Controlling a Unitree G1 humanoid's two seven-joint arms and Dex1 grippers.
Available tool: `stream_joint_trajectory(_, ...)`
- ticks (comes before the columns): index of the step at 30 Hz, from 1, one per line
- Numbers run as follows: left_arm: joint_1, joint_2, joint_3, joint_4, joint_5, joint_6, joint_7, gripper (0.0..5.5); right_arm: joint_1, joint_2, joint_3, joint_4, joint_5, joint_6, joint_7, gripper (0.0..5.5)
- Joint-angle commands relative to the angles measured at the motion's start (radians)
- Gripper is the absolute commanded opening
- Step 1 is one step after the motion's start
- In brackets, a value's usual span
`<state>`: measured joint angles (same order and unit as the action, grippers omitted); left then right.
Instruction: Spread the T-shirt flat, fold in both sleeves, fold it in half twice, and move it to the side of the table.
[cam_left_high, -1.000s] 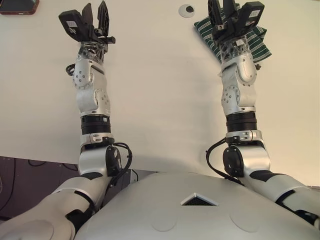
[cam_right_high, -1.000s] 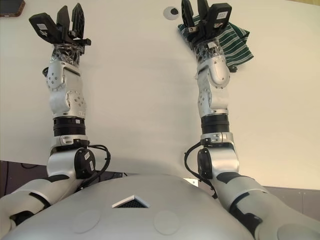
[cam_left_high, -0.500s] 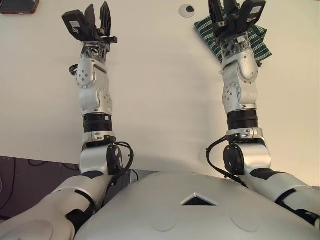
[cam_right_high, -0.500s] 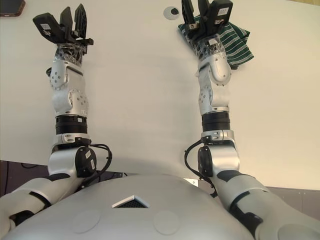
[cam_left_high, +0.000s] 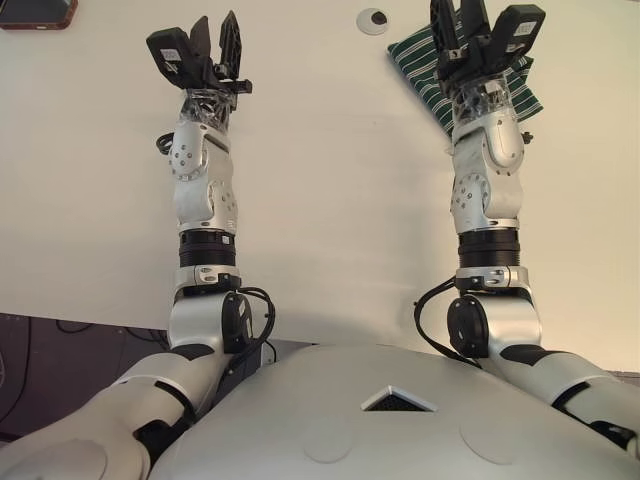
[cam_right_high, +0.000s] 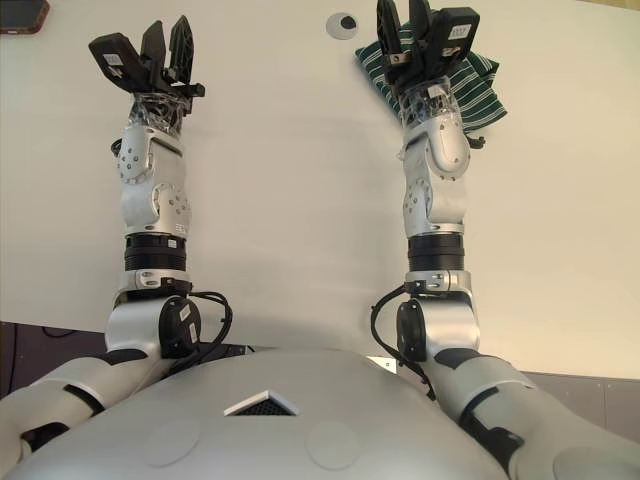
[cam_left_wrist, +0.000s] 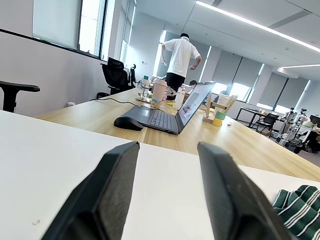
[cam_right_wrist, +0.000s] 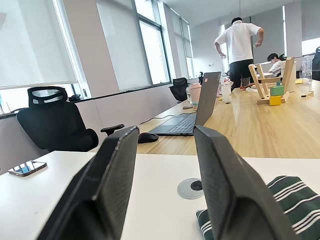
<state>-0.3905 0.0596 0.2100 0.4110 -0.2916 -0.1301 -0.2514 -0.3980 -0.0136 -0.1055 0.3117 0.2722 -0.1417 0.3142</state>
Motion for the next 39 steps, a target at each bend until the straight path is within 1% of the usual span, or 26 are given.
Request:
stream_joint_trajectory(1, -0.032, 0.013, 0.006, 0.028, 0.0, -0.009, -0.003, 2.11, 0.003, -0.007, -0.002, -0.001, -0.008, 0.003, -0.01, 1.99)
stream_joint_trajectory(7, -0.072, 0.01, 0.005, 0.074, 0.001, -0.033, -0.008, 2.11, -0.019, -0.023, -0.027, 0.03, -0.003, -0.012, -0.011, 1.99)
stream_joint_trajectory(15, -0.066, -0.002, 0.0, 0.098, 0.006, -0.058, -0.013, 2.11, -0.051, -0.048, -0.051, 0.09, -0.006, -0.031, 0.003, 1.99)
stream_joint_trajectory(25, -0.073, -0.021, 0.003, 0.128, 0.005, -0.095, -0.007, 2.11, -0.088, -0.049, -0.034, 0.147, -0.008, -0.05, 0.03, 1.99)
stream_joint_trajectory(39, -0.073, -0.028, 0.003, 0.139, 0.007, -0.11, -0.002, 2.11, -0.104, -0.054, -0.039, 0.167, -0.009, -0.057, 0.035, 1.99)
